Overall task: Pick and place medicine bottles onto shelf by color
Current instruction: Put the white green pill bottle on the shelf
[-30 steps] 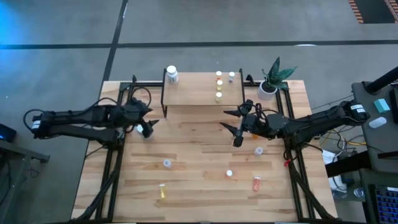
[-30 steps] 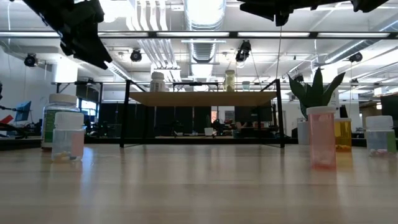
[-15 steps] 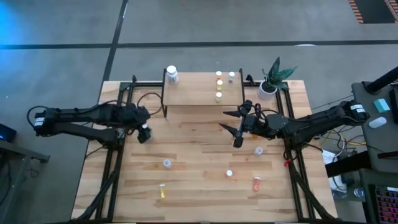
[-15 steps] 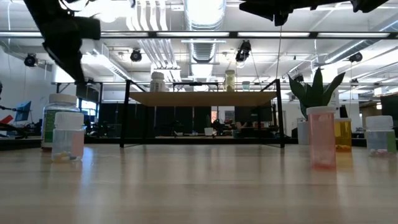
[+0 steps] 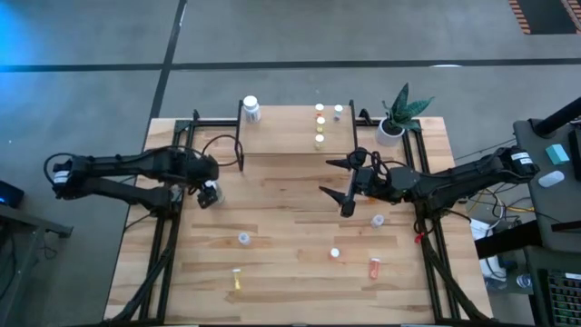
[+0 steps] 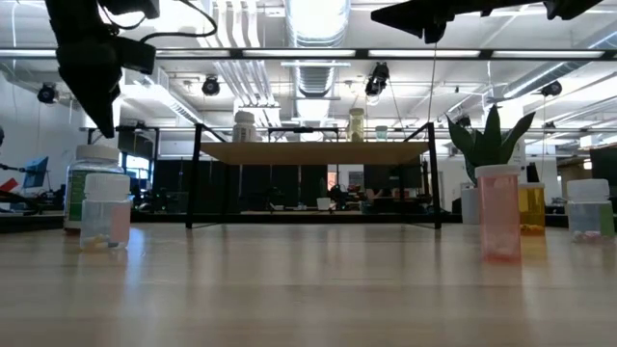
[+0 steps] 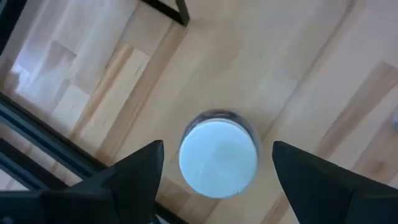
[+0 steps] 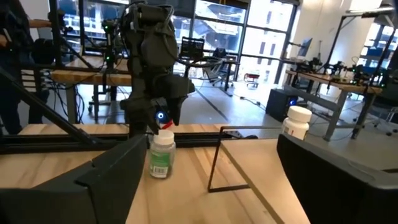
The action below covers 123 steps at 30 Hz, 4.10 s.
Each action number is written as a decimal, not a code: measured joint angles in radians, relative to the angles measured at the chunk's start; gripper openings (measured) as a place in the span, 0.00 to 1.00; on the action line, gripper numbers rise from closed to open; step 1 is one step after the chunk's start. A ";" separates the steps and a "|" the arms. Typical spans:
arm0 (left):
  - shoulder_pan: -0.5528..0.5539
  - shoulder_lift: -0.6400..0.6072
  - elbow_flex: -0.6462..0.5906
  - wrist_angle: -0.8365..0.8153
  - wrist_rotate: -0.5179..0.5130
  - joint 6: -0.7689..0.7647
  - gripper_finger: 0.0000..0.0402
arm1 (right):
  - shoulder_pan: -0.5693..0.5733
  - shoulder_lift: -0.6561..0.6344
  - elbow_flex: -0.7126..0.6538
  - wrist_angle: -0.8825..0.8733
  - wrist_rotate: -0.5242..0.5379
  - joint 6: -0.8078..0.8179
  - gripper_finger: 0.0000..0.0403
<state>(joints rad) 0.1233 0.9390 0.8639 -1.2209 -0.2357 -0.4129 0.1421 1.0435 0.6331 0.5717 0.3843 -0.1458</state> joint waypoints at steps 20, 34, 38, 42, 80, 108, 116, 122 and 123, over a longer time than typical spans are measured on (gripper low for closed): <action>0.041 0.180 -0.053 0.019 0.086 0.056 0.67 | 0.000 0.000 0.000 -0.018 0.000 0.004 0.89; 0.041 0.127 -0.030 0.047 0.141 0.079 0.52 | 0.000 0.000 0.000 -0.017 0.001 0.004 0.89; 0.041 0.106 -0.010 0.046 0.163 0.079 0.52 | 0.000 0.000 0.000 -0.017 0.001 0.004 0.89; 0.041 0.095 0.023 0.044 0.170 0.079 0.52 | 0.000 0.000 0.000 -0.016 0.001 0.004 0.89; 0.369 0.653 1.120 -0.107 0.236 0.746 0.52 | 0.000 0.000 0.000 -0.022 0.010 0.041 0.89; 0.397 0.716 1.172 -0.092 0.243 0.890 0.55 | -0.013 0.000 0.000 0.096 0.011 -0.088 0.89; 0.346 0.713 1.171 -0.087 0.243 0.841 0.54 | -0.071 0.005 0.000 0.143 0.011 -0.079 0.89; 0.313 0.713 1.170 -0.071 0.242 0.814 0.54 | -0.106 0.005 0.000 0.143 0.008 -0.074 0.89; 0.313 0.712 1.170 -0.071 0.243 0.813 0.54 | -0.109 0.005 0.000 0.143 0.008 -0.075 0.89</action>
<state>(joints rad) 0.4362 1.6515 2.0338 -1.2919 0.0068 0.3999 0.0332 1.0485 0.6331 0.7151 0.3927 -0.2206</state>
